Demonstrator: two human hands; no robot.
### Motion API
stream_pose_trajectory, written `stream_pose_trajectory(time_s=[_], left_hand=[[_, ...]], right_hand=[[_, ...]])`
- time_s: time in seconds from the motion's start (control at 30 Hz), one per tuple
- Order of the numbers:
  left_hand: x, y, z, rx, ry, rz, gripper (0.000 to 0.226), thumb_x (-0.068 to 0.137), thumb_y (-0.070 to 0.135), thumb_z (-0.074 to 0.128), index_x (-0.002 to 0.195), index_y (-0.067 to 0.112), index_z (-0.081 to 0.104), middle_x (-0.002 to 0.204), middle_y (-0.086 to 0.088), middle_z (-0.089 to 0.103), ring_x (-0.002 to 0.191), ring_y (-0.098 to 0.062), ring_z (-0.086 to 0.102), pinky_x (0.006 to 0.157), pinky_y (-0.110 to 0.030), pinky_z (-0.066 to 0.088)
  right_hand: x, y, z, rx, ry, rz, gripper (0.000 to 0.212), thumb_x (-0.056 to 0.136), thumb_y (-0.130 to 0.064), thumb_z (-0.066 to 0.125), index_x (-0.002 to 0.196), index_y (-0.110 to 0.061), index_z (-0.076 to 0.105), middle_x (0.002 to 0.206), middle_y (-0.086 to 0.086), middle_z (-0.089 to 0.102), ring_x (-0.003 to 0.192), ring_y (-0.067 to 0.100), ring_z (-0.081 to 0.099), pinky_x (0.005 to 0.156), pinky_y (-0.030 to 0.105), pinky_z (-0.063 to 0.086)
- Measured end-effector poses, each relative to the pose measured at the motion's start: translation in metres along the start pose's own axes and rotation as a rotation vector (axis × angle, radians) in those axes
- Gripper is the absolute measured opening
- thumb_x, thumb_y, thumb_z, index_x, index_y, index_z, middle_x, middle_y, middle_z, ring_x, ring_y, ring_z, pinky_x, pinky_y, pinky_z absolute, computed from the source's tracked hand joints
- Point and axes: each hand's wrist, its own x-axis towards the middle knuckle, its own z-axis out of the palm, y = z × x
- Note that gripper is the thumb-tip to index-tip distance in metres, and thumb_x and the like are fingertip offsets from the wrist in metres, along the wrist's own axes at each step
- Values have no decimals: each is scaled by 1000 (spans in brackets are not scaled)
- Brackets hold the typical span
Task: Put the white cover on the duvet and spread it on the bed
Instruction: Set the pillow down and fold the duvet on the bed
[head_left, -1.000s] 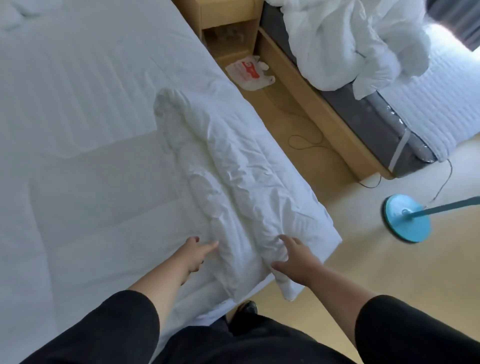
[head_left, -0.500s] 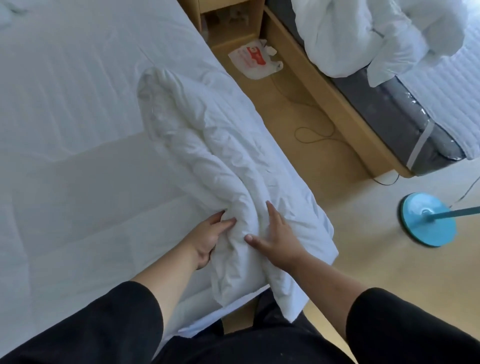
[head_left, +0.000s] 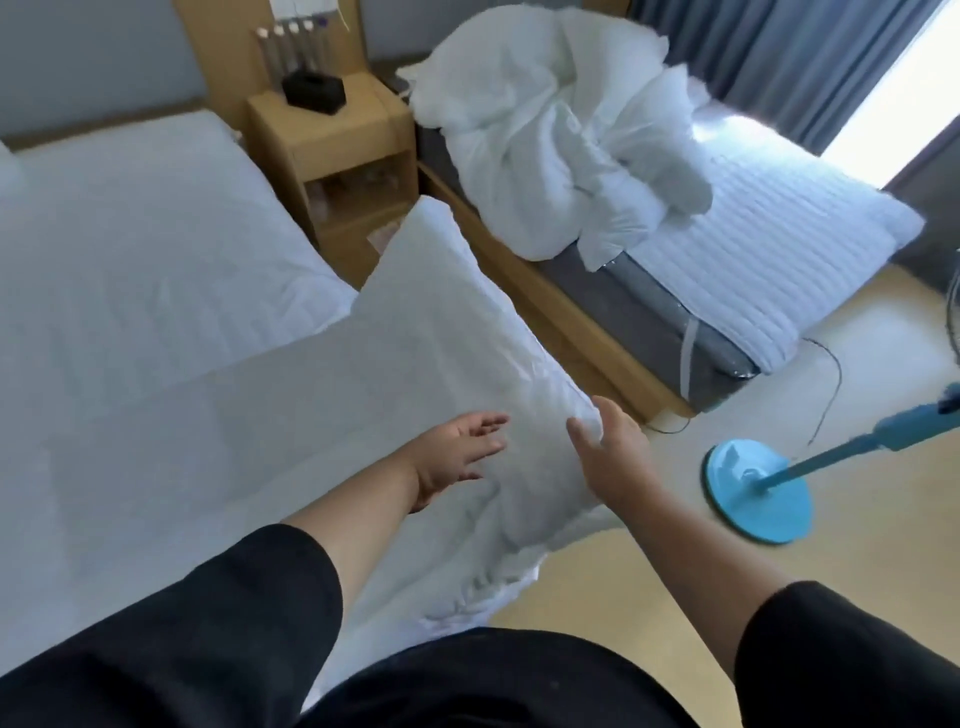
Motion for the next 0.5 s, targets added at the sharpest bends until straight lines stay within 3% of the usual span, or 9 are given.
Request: stream_pose_trajectory(time_s=[0.1,0.2,0.27,0.33,0.4,0.5], left_hand=[[0,-7,7,76,6,-63,20,100,24,59,120,27,61,128,0,63,110,-11,63,91,-31,50],[-17,-33,-11,106,98,-129,16,99,29,61,114,28,64,123,1,67,108,-15,66,93,-35,53],[-39,-57,-31,57,203,-175,17,98,32,62,114,28,65,120,3,69,107,-17,67,96,-40,53],[-71,-82,-52,9,311,-222,18,98,32,61,115,27,65,118,3,70,106,-18,68,97,-41,53],[-110,-107,-69,-45,422,-261,20,99,32,61,117,24,65,117,2,70,104,-19,69,93,-38,54],[-176,-142,-88,-112,623,-304,18,98,32,61,112,23,66,115,1,70,98,-17,69,83,-33,53]], right_hand=[[-2,19,-4,-128,-66,62,61,97,-44,56,151,-24,36,150,5,45,126,27,53,100,38,46],[-3,27,17,-160,-216,27,59,96,-42,57,149,-26,37,148,3,47,114,21,59,96,36,49],[-3,23,39,-203,-329,-24,57,96,-41,57,148,-26,39,145,1,50,103,16,58,88,31,46],[-7,10,63,-237,-436,-96,54,96,-42,57,146,-26,42,142,-1,53,107,15,58,84,28,43],[-14,-10,89,-278,-531,-179,51,97,-41,57,144,-25,46,139,-4,55,113,14,57,83,25,41],[-29,-49,130,-341,-650,-307,48,98,-40,57,142,-23,49,135,-5,57,102,11,53,82,24,42]])
